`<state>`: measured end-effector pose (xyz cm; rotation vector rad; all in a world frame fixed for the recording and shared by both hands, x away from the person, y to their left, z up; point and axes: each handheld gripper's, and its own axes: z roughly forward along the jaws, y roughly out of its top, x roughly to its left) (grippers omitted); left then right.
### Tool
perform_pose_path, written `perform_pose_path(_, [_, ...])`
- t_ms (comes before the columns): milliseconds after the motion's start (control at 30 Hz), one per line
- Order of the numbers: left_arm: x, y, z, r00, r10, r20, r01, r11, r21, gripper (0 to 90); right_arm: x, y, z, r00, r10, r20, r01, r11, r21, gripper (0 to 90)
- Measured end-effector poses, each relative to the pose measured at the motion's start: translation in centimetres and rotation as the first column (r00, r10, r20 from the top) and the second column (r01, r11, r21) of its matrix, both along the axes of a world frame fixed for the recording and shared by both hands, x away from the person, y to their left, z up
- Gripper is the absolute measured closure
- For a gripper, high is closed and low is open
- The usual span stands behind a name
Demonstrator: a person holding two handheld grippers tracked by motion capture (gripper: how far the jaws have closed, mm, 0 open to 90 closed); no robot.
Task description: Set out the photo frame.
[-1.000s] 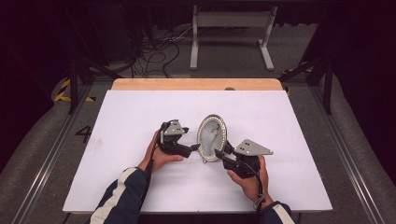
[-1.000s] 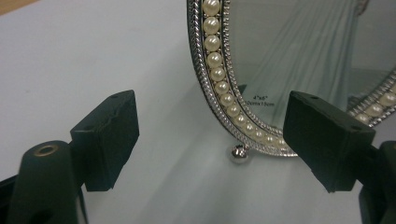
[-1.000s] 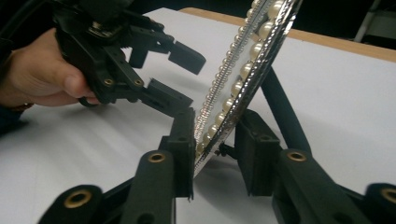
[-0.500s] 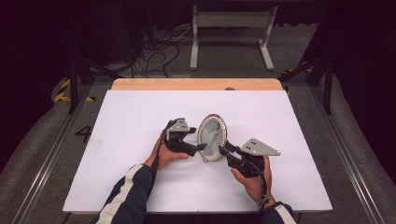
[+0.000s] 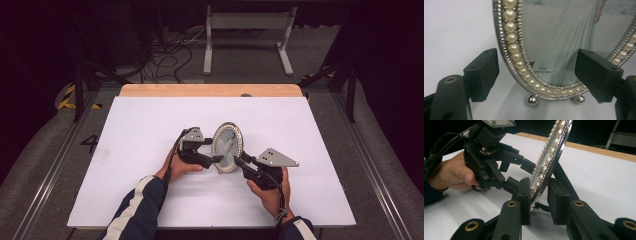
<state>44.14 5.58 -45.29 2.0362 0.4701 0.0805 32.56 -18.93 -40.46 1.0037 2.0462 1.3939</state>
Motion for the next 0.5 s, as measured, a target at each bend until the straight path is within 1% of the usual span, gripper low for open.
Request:
perform_pose_path(33, [-0.09, -0.19, 0.09, 0.9999, -0.010, 0.008, 0.010, 0.9999, 0.009, 20.9, 0.01, -0.01, 0.00, 1.0000, 0.000, -0.001, 0.000, 1.0000, 0.000, 73.2])
perform_pose_path(100, [-0.14, -0.32, 0.18, 0.9999, -0.010, 0.007, 0.010, 0.9998, 0.016, 18.8, 0.07, -0.03, 0.05, 1.0000, 0.001, -0.003, -0.001, 1.0000, -0.005, 73.1])
perform_pose_path(167, [-0.13, -0.28, 0.22, 0.9999, -0.009, 0.006, 0.009, 0.9998, 0.020, 19.3, 0.09, -0.04, 0.09, 1.0000, 0.002, -0.005, -0.002, 1.0000, -0.008, 73.2])
perform_pose_path(300, [-0.24, -0.20, 0.30, 1.0000, 0.004, 0.005, -0.004, 0.9996, 0.027, 22.8, 0.18, -0.02, 0.13, 1.0000, 0.006, -0.004, -0.007, 0.9999, -0.011, 73.3])
perform_pose_path(367, [-0.46, -0.25, 0.43, 0.9998, 0.017, 0.008, -0.017, 0.9988, 0.045, 23.1, 0.21, 0.03, 0.16, 1.0000, 0.004, -0.008, -0.004, 0.9999, -0.014, 73.4])
perform_pose_path(400, [-0.54, -0.32, 0.47, 0.9997, 0.020, 0.012, -0.021, 0.9985, 0.050, 23.1, 0.25, 0.10, 0.16, 1.0000, 0.000, -0.006, 0.000, 0.9998, -0.020, 73.5])
perform_pose_path(433, [-0.75, -0.42, 0.54, 0.9994, 0.030, 0.016, -0.031, 0.9976, 0.062, 23.0, 0.30, 0.21, 0.23, 0.9999, -0.004, -0.013, 0.004, 0.9995, -0.030, 73.7])
perform_pose_path(500, [-0.82, -0.32, 0.58, 0.9993, 0.034, 0.016, -0.035, 0.9971, 0.067, 25.3, 0.35, 0.20, 0.27, 0.9999, -0.008, -0.012, 0.007, 0.9993, -0.036, 74.0])
